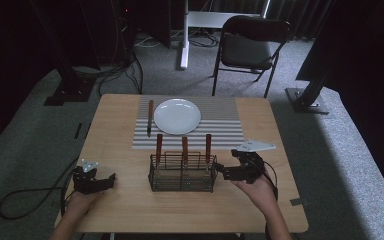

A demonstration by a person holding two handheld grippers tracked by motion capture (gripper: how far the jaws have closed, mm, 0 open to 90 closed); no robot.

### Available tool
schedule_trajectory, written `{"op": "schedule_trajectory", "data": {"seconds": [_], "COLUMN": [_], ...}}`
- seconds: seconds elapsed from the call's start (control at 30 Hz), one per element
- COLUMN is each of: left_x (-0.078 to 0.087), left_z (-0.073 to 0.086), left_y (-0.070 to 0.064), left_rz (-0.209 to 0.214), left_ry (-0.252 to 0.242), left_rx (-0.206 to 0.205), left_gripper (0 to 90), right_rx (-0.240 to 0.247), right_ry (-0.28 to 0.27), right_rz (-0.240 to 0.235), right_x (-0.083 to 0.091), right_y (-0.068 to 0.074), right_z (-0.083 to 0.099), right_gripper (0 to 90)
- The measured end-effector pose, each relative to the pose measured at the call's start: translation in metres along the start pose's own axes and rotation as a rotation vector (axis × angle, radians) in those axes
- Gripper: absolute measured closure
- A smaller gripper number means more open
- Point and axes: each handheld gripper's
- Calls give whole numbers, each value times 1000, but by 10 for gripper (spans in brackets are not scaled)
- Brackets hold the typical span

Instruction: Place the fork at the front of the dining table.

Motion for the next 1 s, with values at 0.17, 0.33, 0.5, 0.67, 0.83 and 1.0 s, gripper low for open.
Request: {"op": "schedule_trajectory", "data": {"seconds": [0.17,0.33,0.5,0.67,0.83,1.0], "left_x": [0,0,0,0,0,0], "left_z": [0,0,0,0,0,0], "left_y": [0,0,0,0,0,0], "left_rz": [0,0,0,0,0,0], "left_ry": [-2,1,0,-1,-1,-1], "left_rx": [0,-2,-1,0,0,0], "left_gripper": [74,74,74,74,74,74], "right_rx": [-6,-24,-13,-12,-8,-3], "right_ry": [-2,19,37,62,70,65], "right_rz": [-6,-20,-17,-18,-2,-7], "right_x": [-15,-32,-43,-50,-50,-49], "right_y": [2,6,9,11,11,9], "right_z": [-8,-14,-17,-17,-16,-15], "right_gripper": [231,295,414,575,686,734]}}
Point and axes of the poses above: each handheld gripper's, and its own axes: x roughly backward along the jaws, z roughly out of its underside, y roughly to its left, and after that the axes turned 8 degrees about -y, right-handed
